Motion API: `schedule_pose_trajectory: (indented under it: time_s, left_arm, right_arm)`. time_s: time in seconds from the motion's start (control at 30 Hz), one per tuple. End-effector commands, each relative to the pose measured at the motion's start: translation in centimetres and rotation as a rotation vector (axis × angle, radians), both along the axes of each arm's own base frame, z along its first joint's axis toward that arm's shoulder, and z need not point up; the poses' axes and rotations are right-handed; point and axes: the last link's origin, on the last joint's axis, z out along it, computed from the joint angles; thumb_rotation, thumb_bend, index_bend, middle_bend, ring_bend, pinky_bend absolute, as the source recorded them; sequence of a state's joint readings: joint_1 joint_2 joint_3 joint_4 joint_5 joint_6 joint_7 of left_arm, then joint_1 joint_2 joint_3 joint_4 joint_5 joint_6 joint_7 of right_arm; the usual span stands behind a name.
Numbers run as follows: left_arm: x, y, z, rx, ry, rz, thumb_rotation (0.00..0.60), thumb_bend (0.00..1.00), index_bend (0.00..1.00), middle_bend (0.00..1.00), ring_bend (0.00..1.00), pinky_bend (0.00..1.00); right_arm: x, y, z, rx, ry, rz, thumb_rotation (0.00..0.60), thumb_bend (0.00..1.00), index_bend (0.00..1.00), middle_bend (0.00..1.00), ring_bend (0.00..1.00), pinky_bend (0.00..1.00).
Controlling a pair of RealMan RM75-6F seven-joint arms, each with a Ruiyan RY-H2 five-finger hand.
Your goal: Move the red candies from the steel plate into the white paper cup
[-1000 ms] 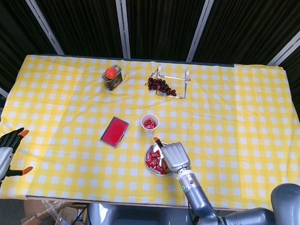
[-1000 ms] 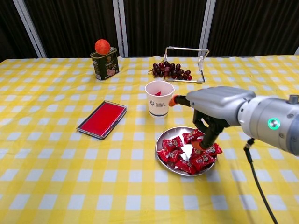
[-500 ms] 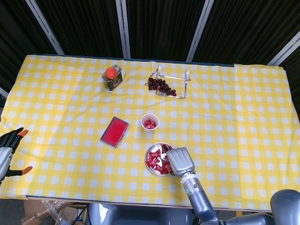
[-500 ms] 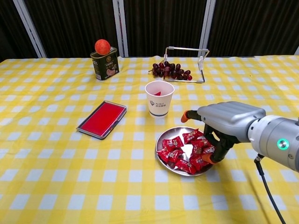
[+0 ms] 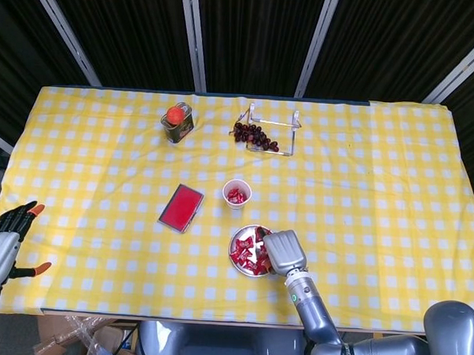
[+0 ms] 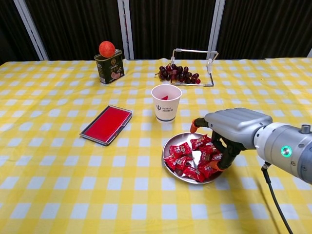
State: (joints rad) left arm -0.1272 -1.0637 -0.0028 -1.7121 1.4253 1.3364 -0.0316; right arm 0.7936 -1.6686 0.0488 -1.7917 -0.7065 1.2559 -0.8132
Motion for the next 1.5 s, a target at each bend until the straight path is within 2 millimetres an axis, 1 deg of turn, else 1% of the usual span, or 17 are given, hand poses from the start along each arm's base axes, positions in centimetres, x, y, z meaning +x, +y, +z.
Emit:
schedule_pose_trajectory:
  time_s: [0.03, 0.3, 0.53, 0.6, 0.9, 1.03, 1.17, 1.5]
  left_arm:
    - [0.0, 0.0, 0.0, 0.001, 0.000, 0.000, 0.600, 0.04, 0.00, 0.00, 0.00, 0.00]
    - [0.0, 0.0, 0.0, 0.000, 0.000, 0.002, 0.600, 0.04, 0.00, 0.00, 0.00, 0.00]
    - [0.0, 0.0, 0.0, -0.002, 0.000, 0.003, 0.600, 0.04, 0.00, 0.00, 0.00, 0.00]
    - [0.0, 0.0, 0.0, -0.001, 0.000, 0.003, 0.600, 0.04, 0.00, 0.00, 0.00, 0.00]
    - [0.0, 0.0, 0.0, 0.000, -0.001, 0.001, 0.600, 0.04, 0.00, 0.00, 0.00, 0.00]
    - [0.0, 0.0, 0.0, 0.001, -0.001, 0.000, 0.600, 0.04, 0.00, 0.00, 0.00, 0.00]
    - [0.0, 0.0, 0.0, 0.002, -0.001, 0.000, 0.600, 0.04, 0.00, 0.00, 0.00, 0.00]
    - [0.0, 0.0, 0.0, 0.002, -0.002, 0.000, 0.600, 0.04, 0.00, 0.00, 0.00, 0.00]
  right_arm:
    - [-0.2, -0.2, -0.2, 0.000, 0.000, -0.012, 0.600, 0.35, 0.22, 0.78, 0.75, 0.92]
    - [-1.0, -0.9, -0.5, -0.002, 0.010, -0.039, 0.600, 0.35, 0.22, 0.78, 0.75, 0.92]
    - [-1.5, -0.9, -0.9, 0.011, 0.007, -0.054, 0.600, 0.35, 0.36, 0.79, 0.76, 0.92]
    - [-1.5, -0.9, -1.0, 0.012, 0.004, -0.052, 0.600, 0.35, 0.38, 0.79, 0.76, 0.92]
    - [-1.5, -0.7, -1.4, 0.023, -0.016, -0.055, 0.600, 0.49, 0.57, 0.79, 0.80, 0.92]
    - [-1.3, -0.6, -1.5, 0.022, -0.040, -0.045, 0.600, 0.54, 0.61, 0.79, 0.81, 0.92]
    - [-0.9, -0.5, -1.4, 0.012, -0.074, -0.032, 0.600, 0.56, 0.64, 0.80, 0.83, 0.92]
    - [-0.3, -0.3, -1.1, 0.011, -0.103, -0.027, 0.600, 0.57, 0.64, 0.80, 0.83, 0.92]
